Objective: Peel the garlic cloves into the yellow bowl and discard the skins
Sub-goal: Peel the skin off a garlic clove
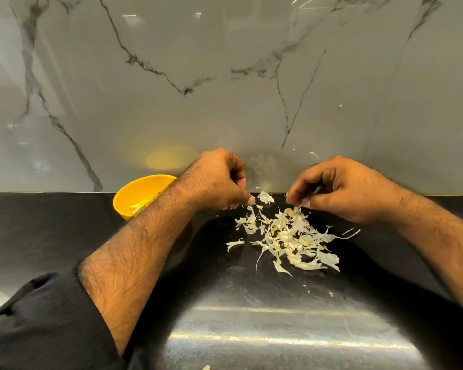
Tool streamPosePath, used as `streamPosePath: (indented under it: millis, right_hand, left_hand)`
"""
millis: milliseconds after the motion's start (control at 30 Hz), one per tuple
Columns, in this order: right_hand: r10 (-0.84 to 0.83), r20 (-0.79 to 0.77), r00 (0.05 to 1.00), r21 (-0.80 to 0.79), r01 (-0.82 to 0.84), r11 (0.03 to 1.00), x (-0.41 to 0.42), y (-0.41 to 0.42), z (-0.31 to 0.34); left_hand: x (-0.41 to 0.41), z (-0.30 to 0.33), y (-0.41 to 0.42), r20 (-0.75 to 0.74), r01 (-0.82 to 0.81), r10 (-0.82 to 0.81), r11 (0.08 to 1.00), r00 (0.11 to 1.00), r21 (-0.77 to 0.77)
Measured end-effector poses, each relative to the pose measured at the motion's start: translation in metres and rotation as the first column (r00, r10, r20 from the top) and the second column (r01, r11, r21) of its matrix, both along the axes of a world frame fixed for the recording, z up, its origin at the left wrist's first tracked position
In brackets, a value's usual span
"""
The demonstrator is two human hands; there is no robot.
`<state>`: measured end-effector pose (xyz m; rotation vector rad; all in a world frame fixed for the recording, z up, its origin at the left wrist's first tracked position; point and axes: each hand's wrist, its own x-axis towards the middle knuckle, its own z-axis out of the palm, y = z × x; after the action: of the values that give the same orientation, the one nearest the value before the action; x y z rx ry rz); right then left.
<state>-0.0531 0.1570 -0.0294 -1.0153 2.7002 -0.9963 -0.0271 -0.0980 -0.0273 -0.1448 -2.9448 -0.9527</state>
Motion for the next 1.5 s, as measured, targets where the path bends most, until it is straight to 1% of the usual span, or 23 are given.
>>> streamPosePath:
  millis: [100,200,267,367,500,533,667,833,900,933,1000,1033,1067,1133,1200,1267,1333,1367,1433,1500]
  right_hand:
    - [-0.047,-0.02,0.999,0.03,0.048,0.998,-0.002,0.002,-0.001]
    - [-0.014,0.047,0.999,0.199,0.004,0.98,0.0,-0.005,-0.008]
    - [0.016,0.019,1.0,0.248,-0.02,0.969,0.001,-0.01,-0.012]
    - [0.043,0.016,0.999,0.211,-0.045,0.976,0.002,-0.01,-0.011]
    - [0.012,0.048,0.999,0.054,-0.014,0.998,0.003,-0.004,-0.003]
    - [0.015,0.054,0.998,0.041,-0.017,0.999,0.002,-0.003,-0.002]
    - [0.01,0.058,0.998,0.097,-0.016,0.995,0.003,-0.005,-0.001]
    - [-0.106,-0.077,0.991,0.071,0.112,0.991,-0.001,-0.007,-0.004]
    - [-0.065,-0.087,0.994,0.041,0.069,0.997,-0.001,-0.009,-0.006]
    - [-0.021,-0.054,0.998,0.032,0.023,0.999,0.0,-0.009,-0.007]
    - [0.099,0.06,0.993,0.023,-0.101,0.995,0.006,-0.013,-0.008]
    - [0.152,0.094,0.984,0.043,-0.157,0.987,0.009,-0.015,-0.01]
    - [0.187,0.09,0.978,0.083,-0.195,0.977,0.01,-0.016,-0.012]
    - [0.197,0.061,0.978,0.146,-0.204,0.968,0.008,-0.016,-0.015]
    - [0.162,0.071,0.984,0.115,-0.169,0.979,0.003,-0.011,-0.014]
    - [0.142,0.125,0.982,0.009,-0.144,0.99,-0.001,-0.003,-0.011]
    - [0.146,0.192,0.97,-0.121,-0.124,0.985,-0.003,0.003,-0.005]
    - [0.152,0.218,0.964,-0.16,-0.119,0.98,-0.003,0.006,-0.003]
    - [0.164,0.238,0.957,-0.181,-0.122,0.976,-0.003,0.008,0.0]
    - [0.147,0.218,0.965,-0.183,-0.108,0.977,-0.002,0.008,0.001]
  left_hand:
    - [0.001,-0.001,0.003,-0.01,-0.007,0.007,1.0,1.0,-0.001]
    - [0.001,-0.003,0.004,-0.023,-0.014,0.014,1.0,1.0,0.006]
    - [0.002,-0.003,0.005,-0.022,-0.017,0.017,1.0,1.0,-0.002]
    - [0.001,-0.003,0.005,-0.012,-0.013,0.012,1.0,1.0,-0.026]
    - [-0.003,-0.005,0.003,-0.005,-0.009,0.009,0.999,1.0,-0.038]
    - [-0.004,-0.006,0.002,0.0,-0.007,0.007,0.999,1.0,-0.033]
    - [-0.007,-0.009,0.0,0.023,0.007,-0.007,1.0,1.0,-0.009]
    - [-0.004,-0.008,0.0,0.094,0.115,-0.126,0.987,0.988,0.108]
    - [-0.002,-0.006,-0.001,0.095,0.136,-0.15,0.98,0.984,0.146]
    - [-0.002,-0.006,-0.001,0.082,0.129,-0.144,0.978,0.986,0.164]
    - [-0.003,-0.006,-0.002,0.035,0.094,-0.102,0.979,0.994,0.182]
    - [-0.003,-0.005,-0.002,0.007,0.074,-0.077,0.98,0.997,0.186]
    - [-0.003,-0.005,-0.002,-0.016,0.059,-0.057,0.98,0.998,0.188]
    - [-0.003,-0.004,-0.003,-0.031,0.049,-0.044,0.983,0.999,0.178]
    - [-0.002,-0.004,-0.002,-0.014,0.061,-0.06,0.986,0.998,0.155]
    - [-0.002,-0.005,-0.001,0.003,0.074,-0.075,0.989,0.997,0.131]
    - [-0.002,-0.005,0.0,0.007,0.071,-0.073,0.99,0.997,0.12]
    - [-0.003,-0.005,0.0,0.006,0.067,-0.068,0.991,0.998,0.118]
    - [-0.003,-0.005,-0.001,0.004,0.061,-0.062,0.99,0.998,0.123]
    - [-0.003,-0.005,0.0,0.007,0.066,-0.068,0.99,0.998,0.126]
